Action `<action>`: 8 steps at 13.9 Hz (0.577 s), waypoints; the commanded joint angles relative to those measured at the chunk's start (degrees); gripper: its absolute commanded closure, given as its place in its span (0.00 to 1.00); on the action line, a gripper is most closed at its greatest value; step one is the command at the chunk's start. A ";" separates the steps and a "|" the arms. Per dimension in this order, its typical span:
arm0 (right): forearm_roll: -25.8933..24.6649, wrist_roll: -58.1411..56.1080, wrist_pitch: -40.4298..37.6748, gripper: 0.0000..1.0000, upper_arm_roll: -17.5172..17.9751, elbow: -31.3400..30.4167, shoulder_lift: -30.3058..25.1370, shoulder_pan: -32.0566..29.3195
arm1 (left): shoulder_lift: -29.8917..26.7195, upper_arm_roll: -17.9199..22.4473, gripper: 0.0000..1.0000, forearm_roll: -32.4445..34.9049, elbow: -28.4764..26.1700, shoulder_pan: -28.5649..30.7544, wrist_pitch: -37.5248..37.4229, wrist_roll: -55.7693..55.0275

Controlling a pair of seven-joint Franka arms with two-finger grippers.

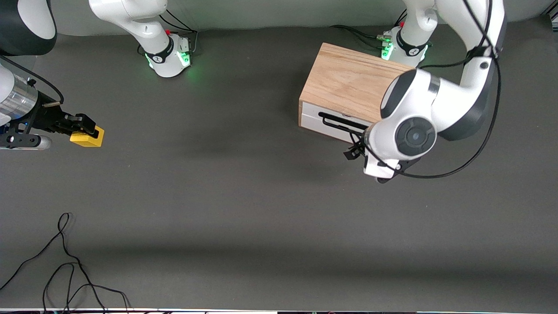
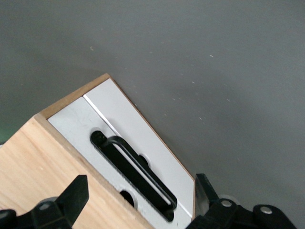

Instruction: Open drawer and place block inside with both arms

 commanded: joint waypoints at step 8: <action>-0.96 1.33 -0.37 0.69 -0.11 -0.83 -1.14 0.32 | 4.14 0.18 0.00 3.08 -5.09 -7.12 7.10 -25.59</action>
